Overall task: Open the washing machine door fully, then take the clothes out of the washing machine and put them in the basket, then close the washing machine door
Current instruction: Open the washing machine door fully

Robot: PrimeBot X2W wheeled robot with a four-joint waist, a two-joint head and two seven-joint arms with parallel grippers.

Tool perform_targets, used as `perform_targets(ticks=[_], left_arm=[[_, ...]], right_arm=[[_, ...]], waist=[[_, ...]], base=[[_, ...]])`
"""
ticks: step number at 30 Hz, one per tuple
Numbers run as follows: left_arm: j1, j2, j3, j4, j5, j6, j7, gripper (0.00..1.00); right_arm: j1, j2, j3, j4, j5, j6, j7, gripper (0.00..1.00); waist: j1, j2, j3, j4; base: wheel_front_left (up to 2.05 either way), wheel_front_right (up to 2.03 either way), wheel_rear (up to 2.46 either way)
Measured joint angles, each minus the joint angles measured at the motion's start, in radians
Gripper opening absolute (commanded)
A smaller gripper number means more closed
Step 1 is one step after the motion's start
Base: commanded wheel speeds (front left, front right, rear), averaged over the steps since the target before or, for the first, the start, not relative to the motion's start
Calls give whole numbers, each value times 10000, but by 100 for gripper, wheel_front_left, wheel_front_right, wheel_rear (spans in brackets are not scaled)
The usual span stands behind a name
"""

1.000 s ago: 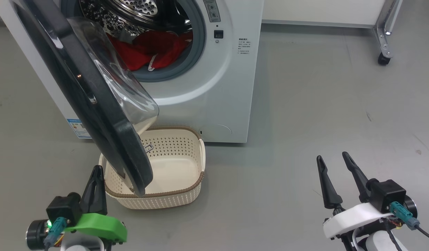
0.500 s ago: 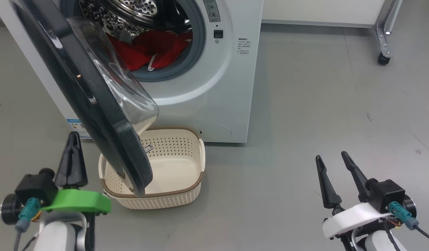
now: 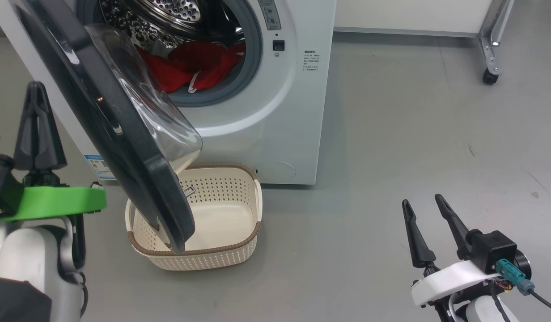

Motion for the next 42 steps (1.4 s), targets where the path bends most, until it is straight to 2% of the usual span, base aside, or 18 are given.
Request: perform_targets(ticks=[7, 13, 22, 30, 42], left_arm=[[-733, 184, -337, -433, 163, -178, 81, 0], [-971, 167, -1016, -616, 293, -531, 548, 0], [-824, -240, -1931, -150, 284, -754, 1475, 0], [24, -414, -2359, 765, 111, -788, 2497, 0], [550, -683, -2610, 1425, -437, -732, 3191, 0]], right_arm=[[0, 81, -71, 81, -21, 90, 0, 100], [0, 127, -155, 96, -96, 178, 0, 100], [2, 301, -215, 224, -176, 284, 0, 100], [3, 328, -314, 301, -192, 389, 0, 100], [8, 435, -416, 502, -284, 527, 0, 100]], waist=[[0, 0, -48, -70], [0, 0, -84, -153], [0, 0, -155, -282], [0, 0, -157, -406], [0, 0, -123, -505]], base=[[0, 0, 0], [0, 0, 0], [0, 0, 0], [0, 0, 0], [0, 0, 0]])
